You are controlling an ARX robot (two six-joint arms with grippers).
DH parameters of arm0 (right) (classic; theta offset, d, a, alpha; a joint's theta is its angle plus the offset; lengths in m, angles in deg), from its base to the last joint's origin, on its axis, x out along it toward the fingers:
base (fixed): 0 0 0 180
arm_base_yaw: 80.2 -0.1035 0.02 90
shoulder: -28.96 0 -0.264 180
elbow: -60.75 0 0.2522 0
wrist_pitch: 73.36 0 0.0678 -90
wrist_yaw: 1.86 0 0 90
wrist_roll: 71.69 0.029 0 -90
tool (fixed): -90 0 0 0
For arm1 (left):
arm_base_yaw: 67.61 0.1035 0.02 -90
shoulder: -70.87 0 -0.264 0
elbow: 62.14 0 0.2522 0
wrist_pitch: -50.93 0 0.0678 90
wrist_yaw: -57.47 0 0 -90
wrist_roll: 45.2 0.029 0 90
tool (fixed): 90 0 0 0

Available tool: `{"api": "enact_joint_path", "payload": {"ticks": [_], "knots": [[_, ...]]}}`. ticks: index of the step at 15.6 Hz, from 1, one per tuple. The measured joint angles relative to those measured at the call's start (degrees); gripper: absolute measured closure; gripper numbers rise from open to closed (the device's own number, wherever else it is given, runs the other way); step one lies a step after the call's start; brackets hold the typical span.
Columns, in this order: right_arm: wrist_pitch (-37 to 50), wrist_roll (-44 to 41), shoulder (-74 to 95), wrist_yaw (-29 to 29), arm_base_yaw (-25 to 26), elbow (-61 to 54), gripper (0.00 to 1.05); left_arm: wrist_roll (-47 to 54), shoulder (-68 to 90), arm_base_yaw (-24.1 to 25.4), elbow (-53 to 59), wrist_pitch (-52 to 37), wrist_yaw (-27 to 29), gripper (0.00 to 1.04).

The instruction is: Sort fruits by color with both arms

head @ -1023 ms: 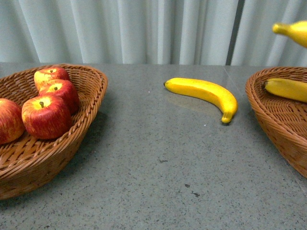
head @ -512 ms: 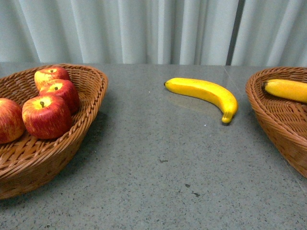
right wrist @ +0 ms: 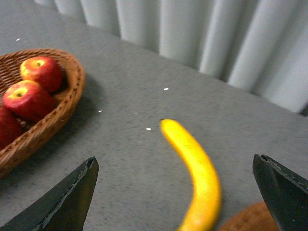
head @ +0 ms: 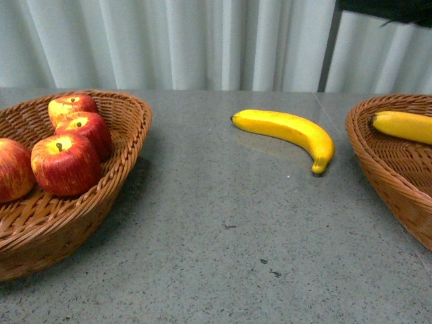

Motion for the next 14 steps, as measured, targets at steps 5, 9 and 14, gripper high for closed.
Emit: {"api": "enact_joint_path", "payload": {"ticks": [5, 9, 14], "knots": [[-7.0, 0.3, 21.6, -3.9, -8.3, 18.8, 0.07, 0.0, 0.0, 0.0, 0.0, 0.0, 0.0, 0.07], [-22.8, -7.1, 34.2, -9.5, -6.8, 36.6, 0.07, 0.0, 0.0, 0.0, 0.0, 0.0, 0.0, 0.07], [-31.3, -15.7, 39.8, -15.6, -6.3, 45.9, 0.07, 0.0, 0.0, 0.0, 0.0, 0.0, 0.0, 0.07]]}}
